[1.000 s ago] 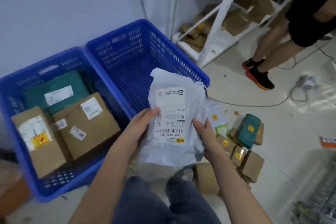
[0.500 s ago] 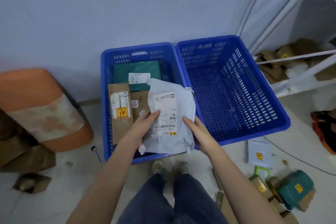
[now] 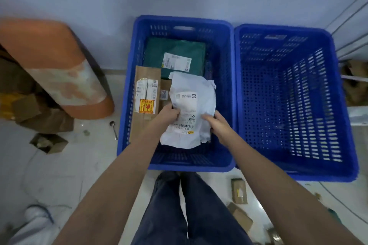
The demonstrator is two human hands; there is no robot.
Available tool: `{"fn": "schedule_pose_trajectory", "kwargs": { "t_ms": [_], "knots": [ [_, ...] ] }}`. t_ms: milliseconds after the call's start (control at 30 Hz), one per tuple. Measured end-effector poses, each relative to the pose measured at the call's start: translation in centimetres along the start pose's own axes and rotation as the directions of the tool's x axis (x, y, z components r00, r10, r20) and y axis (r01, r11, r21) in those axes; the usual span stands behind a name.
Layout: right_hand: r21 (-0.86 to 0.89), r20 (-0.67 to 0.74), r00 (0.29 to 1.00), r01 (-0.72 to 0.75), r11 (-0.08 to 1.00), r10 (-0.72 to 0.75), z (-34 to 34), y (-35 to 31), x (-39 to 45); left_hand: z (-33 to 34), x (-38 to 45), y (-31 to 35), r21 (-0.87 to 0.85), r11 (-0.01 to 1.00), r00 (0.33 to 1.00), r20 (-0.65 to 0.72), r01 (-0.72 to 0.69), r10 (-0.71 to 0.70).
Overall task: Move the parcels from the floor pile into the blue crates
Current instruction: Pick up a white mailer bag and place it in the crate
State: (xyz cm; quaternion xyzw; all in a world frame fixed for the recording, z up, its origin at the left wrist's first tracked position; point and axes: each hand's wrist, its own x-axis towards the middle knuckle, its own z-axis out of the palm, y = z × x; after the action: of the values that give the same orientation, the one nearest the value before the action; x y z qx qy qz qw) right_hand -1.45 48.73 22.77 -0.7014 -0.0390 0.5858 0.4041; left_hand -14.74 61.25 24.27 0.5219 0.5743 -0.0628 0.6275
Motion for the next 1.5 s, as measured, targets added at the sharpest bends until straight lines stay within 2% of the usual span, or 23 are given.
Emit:
{"fn": "schedule_pose_trajectory", "kwargs": {
  "t_ms": [167, 300, 433, 567, 700, 800, 867, 933, 1000, 1133, 1233, 1333, 1400, 1500],
  "knots": [
    [-0.049, -0.015, 1.000, -0.021, 0.999, 0.020, 1.4, -1.2, 3.0, -0.4, 2.5, 0.4, -0.068, 0.998, 0.998, -0.066, 0.011, -0.015],
    [-0.084, 0.015, 0.999, -0.041, 0.996, 0.043, 2.2, -1.2, 4.0, -0.9, 3.6, 0.4, -0.096, 0.993, 0.997, -0.033, 0.068, -0.071],
    [-0.080, 0.014, 0.997, -0.070, 0.994, 0.071, 3.0, -0.8, 4.2, -1.0, 3.9, 0.2, -0.058, 0.995, 0.996, -0.042, 0.077, -0.080],
    [-0.138, 0.041, 0.999, -0.027, 0.990, 0.033, 3.4, -0.4, 4.1, -0.9, 3.5, -0.5, 0.039, 0.999, 0.997, -0.069, 0.036, -0.033],
    [-0.183, 0.056, 0.998, 0.003, 0.983, 0.007, 3.2, -0.2, 4.1, -0.3, 3.0, -1.3, 0.036, 0.998, 0.994, -0.093, 0.056, -0.053],
    [-0.157, 0.066, 0.998, 0.008, 0.988, 0.003, 2.7, -0.2, 3.5, 0.1, 2.2, -2.0, 0.162, 0.985, 0.993, -0.104, 0.065, -0.048],
    [-0.125, 0.005, 1.000, -0.004, 0.992, 0.005, 2.1, 0.1, 2.8, 0.4, 1.5, -2.4, 0.166, 0.985, 0.990, -0.142, 0.037, -0.013],
    [-0.057, -0.102, 0.993, -0.066, 0.996, 0.060, 1.1, 0.8, 1.9, 0.7, 0.7, -2.8, 0.121, 0.991, 0.974, -0.215, -0.050, 0.075],
    [0.034, -0.214, 0.974, -0.068, 0.997, 0.074, -0.3, 1.8, 0.4, 0.8, -0.3, -3.2, 0.095, 0.984, 0.934, -0.311, -0.154, 0.176],
    [0.245, -0.444, 0.896, 0.126, 0.961, -0.004, -3.7, 4.3, -4.9, 0.7, -3.0, -4.1, 0.204, 0.948, 0.876, -0.373, -0.244, 0.305],
    [0.317, -0.635, 0.772, 0.219, 0.923, 0.035, -5.9, 7.7, -9.8, 1.2, -4.7, -4.4, 0.239, 0.920, 0.885, -0.279, -0.312, 0.373],
    [0.452, -0.739, 0.644, 0.257, 0.854, 0.198, -7.0, 12.2, -13.8, 2.4, -5.4, -4.7, 0.262, 0.904, 0.914, -0.136, -0.338, 0.381],
    [0.582, -0.734, 0.583, 0.275, 0.765, 0.348, -7.0, 15.7, -16.3, 3.3, -5.4, -4.6, 0.292, 0.872, 0.906, -0.044, -0.392, 0.422],
    [0.685, -0.700, 0.498, 0.268, 0.677, 0.511, -5.8, 21.7, -20.4, 6.3, -5.8, -4.1, 0.402, 0.775, 0.867, 0.123, -0.488, 0.483]
  ]
}}
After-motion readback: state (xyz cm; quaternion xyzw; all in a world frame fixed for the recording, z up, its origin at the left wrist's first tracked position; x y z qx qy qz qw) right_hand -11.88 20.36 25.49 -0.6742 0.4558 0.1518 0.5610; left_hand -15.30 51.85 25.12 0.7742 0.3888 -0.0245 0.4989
